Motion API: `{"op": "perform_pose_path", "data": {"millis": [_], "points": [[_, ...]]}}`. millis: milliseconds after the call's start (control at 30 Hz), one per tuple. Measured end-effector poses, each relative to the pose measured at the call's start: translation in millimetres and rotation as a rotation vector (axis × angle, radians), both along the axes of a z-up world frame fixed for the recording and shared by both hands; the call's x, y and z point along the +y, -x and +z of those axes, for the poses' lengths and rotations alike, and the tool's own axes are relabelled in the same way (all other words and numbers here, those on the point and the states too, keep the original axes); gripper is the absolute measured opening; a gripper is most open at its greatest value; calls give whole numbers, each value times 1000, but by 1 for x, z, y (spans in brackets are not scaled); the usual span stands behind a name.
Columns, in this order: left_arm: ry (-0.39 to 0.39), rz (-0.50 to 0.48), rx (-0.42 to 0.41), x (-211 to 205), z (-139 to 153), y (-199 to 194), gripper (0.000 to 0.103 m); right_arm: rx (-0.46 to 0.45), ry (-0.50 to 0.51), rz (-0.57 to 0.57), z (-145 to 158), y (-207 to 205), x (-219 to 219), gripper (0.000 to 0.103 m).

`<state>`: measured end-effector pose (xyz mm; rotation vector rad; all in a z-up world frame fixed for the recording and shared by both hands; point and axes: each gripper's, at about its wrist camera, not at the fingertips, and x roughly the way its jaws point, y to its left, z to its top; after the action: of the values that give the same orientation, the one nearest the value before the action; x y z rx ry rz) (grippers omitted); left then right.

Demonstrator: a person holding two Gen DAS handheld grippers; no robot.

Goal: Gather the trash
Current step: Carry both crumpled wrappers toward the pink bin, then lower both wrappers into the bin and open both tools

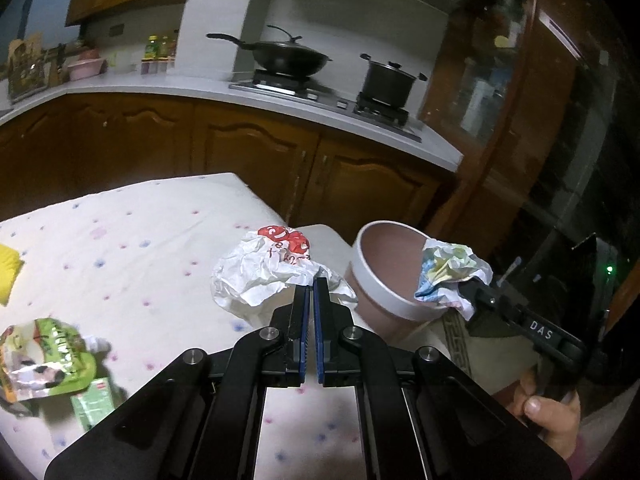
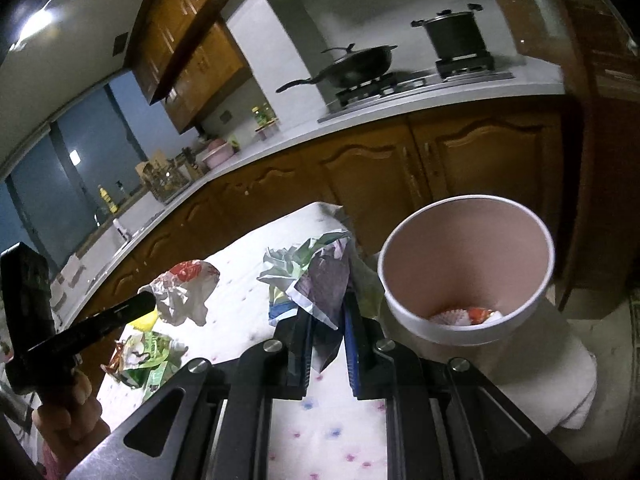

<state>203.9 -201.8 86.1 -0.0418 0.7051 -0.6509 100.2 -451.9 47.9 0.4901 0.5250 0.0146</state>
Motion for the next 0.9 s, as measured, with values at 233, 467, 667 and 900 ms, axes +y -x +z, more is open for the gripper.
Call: {"op": "perform_pose_path", "data": {"millis": [233,467,667,900], "points": [[-7,-44,-8,-30,1,4,2,0,8,-44,-1,8,-21,14],[-11,-90,-8,-62,-2,2,2,2,1,-98,-6,14,-47,14],[-13,-130,-10,-91,-1,0,2,17,-3,-133,-13,13,-66,14],[0,-155,0,-124,-9,-9,2,23,18,-159,-16,6,-81,14]]}}
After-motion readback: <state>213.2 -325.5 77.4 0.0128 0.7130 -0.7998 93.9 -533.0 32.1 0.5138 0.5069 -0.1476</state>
